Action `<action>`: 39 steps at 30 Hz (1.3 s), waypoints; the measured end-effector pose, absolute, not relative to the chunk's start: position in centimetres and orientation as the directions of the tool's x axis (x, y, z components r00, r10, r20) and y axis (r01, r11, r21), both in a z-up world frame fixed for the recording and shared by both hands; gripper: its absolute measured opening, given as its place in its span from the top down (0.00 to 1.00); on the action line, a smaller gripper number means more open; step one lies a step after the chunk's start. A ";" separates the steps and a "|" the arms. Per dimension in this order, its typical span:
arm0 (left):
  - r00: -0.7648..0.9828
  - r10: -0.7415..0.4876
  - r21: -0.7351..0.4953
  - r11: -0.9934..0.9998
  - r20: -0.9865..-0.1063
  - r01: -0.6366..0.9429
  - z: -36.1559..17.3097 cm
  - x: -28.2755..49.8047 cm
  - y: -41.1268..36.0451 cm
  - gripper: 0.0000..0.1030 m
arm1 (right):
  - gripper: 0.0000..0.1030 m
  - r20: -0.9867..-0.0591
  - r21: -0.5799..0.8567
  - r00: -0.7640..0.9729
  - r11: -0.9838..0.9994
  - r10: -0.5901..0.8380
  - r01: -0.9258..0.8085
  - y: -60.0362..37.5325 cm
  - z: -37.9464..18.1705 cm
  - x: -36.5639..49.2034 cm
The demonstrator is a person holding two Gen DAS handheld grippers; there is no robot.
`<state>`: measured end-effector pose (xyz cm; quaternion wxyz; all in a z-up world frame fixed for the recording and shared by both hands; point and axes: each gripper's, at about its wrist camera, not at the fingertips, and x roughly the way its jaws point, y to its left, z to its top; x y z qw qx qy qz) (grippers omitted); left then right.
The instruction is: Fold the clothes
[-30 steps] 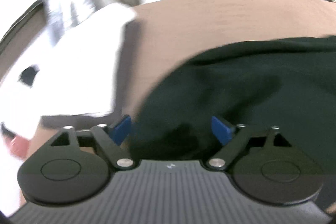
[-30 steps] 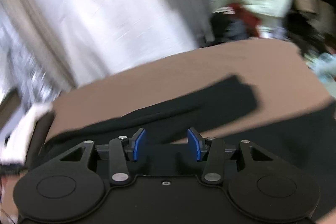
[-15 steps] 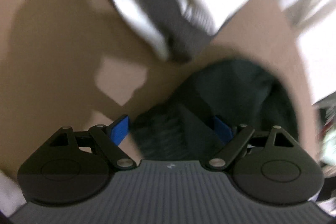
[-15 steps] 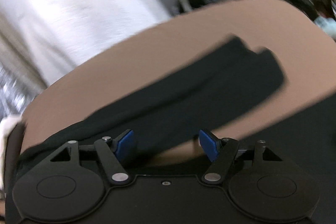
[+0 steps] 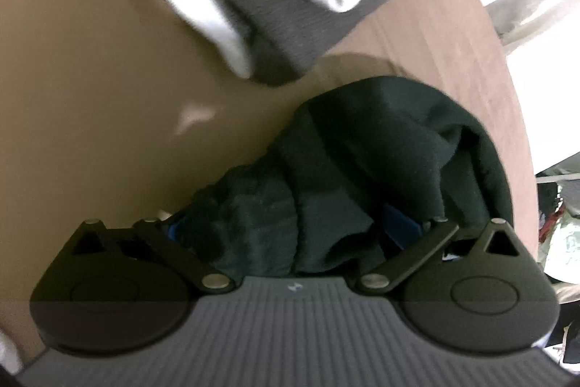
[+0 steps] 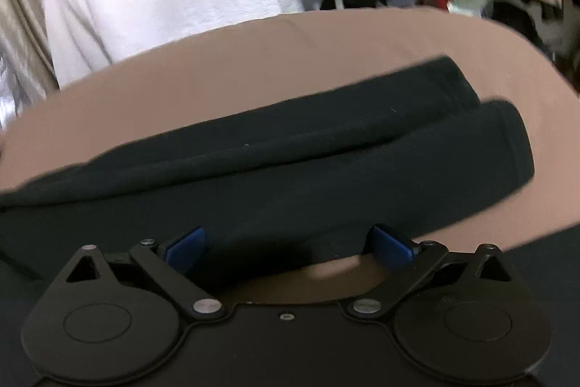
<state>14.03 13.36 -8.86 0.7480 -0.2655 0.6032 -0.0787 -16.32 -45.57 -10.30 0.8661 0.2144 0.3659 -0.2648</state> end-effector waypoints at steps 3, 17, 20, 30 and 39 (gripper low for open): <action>0.293 -0.383 -0.433 0.892 -0.876 -0.127 -8.7 14.3 11.7 0.00 | 0.03 -0.722 0.147 0.606 0.783 -0.333 0.605 -45.5 -10.4 -16.0; 0.827 0.055 0.497 0.821 -0.560 0.281 -1.6 6.3 -2.5 0.99 | 0.92 -0.499 -0.302 0.609 0.782 -0.617 0.545 -41.0 -5.6 -16.4; 0.862 0.041 0.479 0.844 -0.505 0.241 0.6 6.2 -0.5 1.00 | 0.92 -0.446 -0.330 0.625 0.767 -0.640 0.550 -40.1 -4.6 -16.7; 0.567 -0.235 -0.151 0.970 -0.790 0.192 0.0 10.5 10.2 0.66 | 0.92 -0.516 -0.317 0.576 0.766 -0.634 0.559 -42.2 -6.9 -15.8; 0.359 -0.200 -0.155 0.976 -0.912 0.152 -4.7 10.0 10.3 0.05 | 0.92 -0.584 -0.151 0.590 0.788 -0.558 0.596 -43.8 -7.2 -16.6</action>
